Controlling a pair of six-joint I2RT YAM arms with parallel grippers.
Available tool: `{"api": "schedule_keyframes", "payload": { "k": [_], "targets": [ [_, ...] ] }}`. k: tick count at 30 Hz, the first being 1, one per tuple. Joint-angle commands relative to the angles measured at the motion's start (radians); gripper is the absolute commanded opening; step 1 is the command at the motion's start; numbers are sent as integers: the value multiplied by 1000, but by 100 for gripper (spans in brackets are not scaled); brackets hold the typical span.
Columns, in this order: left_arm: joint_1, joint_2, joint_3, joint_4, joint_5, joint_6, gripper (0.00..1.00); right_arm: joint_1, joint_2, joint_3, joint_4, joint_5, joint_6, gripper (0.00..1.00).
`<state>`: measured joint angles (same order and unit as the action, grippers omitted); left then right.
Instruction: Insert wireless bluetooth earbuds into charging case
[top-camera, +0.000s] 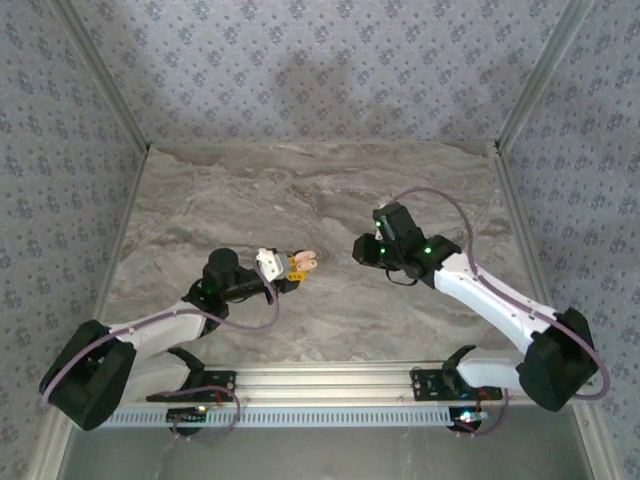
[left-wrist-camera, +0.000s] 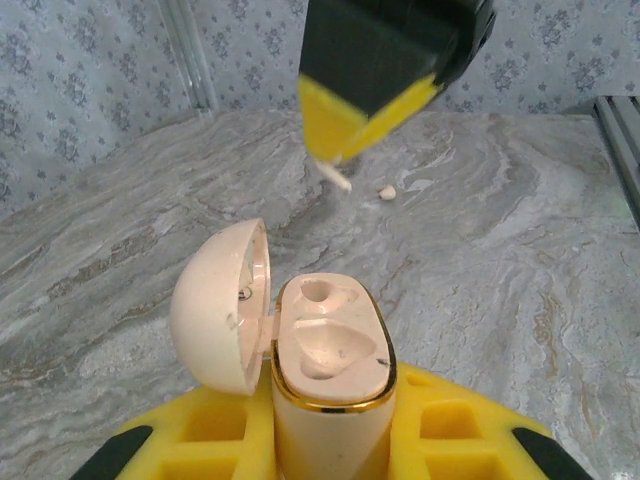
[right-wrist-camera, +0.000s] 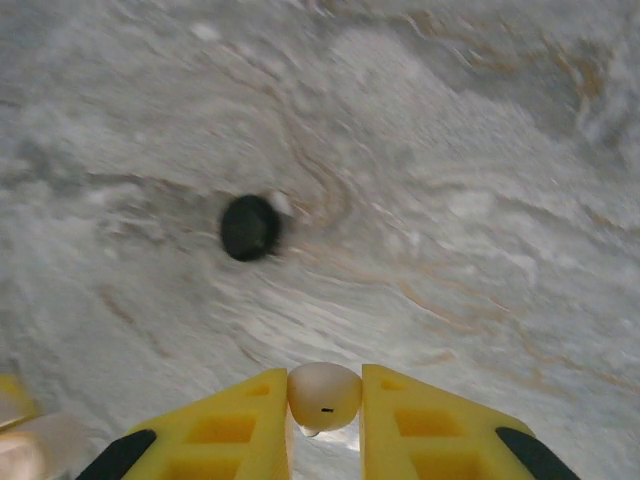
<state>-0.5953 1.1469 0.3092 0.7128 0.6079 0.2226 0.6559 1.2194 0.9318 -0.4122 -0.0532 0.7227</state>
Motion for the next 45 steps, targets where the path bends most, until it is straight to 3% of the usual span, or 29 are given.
{"api": "schedule_keyframes", "payload": {
  "k": [1,18,45],
  "targets": [
    [6,14,15,70,7,-43,4,50,-48,0,123,75,-41,23],
    [21,27,22,112,-7,-94,4,252,9,-64,538,122,-85,23],
    [38,34,28,146,-13,-137,4,318,84,-112,652,116,-32,23]
  ]
}}
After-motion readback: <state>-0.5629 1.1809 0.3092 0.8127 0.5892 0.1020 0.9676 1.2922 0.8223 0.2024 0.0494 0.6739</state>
